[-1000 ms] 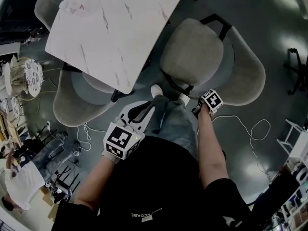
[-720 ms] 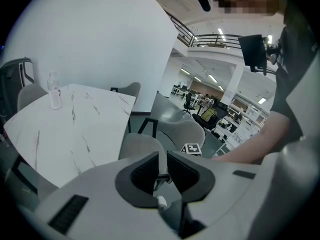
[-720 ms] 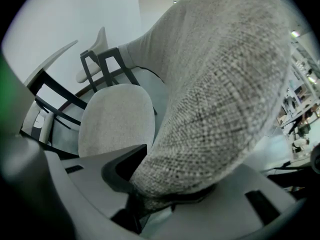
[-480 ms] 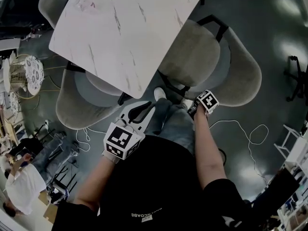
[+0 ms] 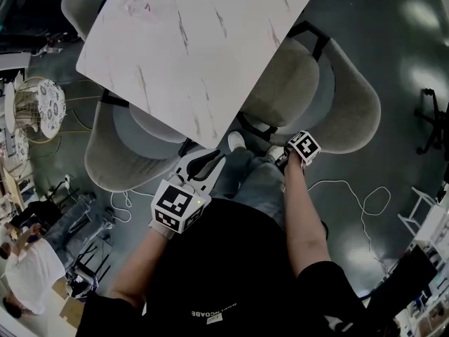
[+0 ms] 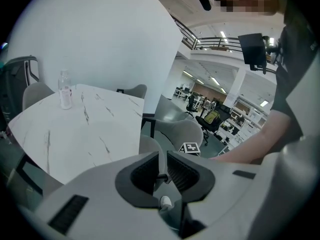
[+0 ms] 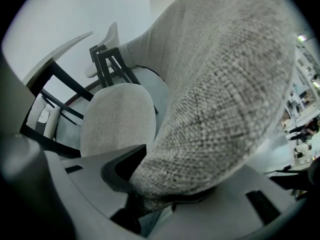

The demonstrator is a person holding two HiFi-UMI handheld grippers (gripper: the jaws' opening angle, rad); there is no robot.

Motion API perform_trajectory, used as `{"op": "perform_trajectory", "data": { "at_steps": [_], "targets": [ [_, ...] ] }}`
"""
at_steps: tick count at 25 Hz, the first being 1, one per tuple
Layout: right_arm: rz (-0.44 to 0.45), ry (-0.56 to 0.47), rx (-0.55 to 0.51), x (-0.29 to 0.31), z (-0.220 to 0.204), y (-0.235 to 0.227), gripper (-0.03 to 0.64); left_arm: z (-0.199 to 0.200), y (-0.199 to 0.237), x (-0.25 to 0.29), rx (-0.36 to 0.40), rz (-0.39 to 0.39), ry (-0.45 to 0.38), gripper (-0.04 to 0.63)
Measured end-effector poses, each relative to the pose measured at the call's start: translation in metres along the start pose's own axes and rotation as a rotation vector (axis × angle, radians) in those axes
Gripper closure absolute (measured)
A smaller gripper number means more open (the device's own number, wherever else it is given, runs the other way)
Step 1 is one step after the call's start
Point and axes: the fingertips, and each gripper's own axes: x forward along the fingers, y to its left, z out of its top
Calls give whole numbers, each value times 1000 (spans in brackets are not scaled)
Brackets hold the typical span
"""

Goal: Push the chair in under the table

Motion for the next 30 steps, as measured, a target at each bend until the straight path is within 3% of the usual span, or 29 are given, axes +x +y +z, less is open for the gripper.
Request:
{"op": "perform_trajectory", "data": {
  "at_steps": [20, 27, 30],
  "targets": [
    [-20, 13, 60, 5, 4, -2, 445, 0, -4, 0, 22, -20, 11, 543],
    [42, 98, 127, 0, -2, 1, 411, 5, -41, 12, 95, -60, 34, 543],
    [91, 110, 156, -16, 1, 3, 388, 9, -50, 16, 82, -58, 23, 543]
  ]
}}
